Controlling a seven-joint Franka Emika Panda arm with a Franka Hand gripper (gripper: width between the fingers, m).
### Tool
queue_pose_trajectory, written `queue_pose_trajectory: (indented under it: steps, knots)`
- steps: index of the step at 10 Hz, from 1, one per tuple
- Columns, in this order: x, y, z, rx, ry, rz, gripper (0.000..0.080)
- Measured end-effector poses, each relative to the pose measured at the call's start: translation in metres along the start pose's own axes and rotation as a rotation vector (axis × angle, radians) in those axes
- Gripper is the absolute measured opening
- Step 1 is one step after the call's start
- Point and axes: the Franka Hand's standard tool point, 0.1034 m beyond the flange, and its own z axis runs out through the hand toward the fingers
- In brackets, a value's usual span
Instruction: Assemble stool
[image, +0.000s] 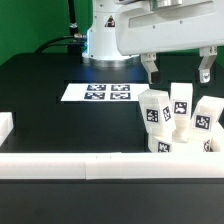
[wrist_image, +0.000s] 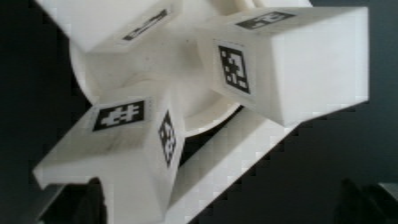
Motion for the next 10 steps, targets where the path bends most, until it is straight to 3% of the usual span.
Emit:
queue_pose_trajectory:
  steps: [2, 7, 8, 10]
  knots:
    - [0.001, 0.004, 0.001, -0.002, -0.013, -0.307, 0.0649]
    - [0.003, 0.007, 0.001, -0.016, -0.023, -0.448, 0.0649]
    - [0.006, 0.014, 0.003, -0.020, -0.027, -0.536, 0.0649]
    - [0.003, 0.026, 0.007, -0.005, -0.194, -0.545, 0.0649]
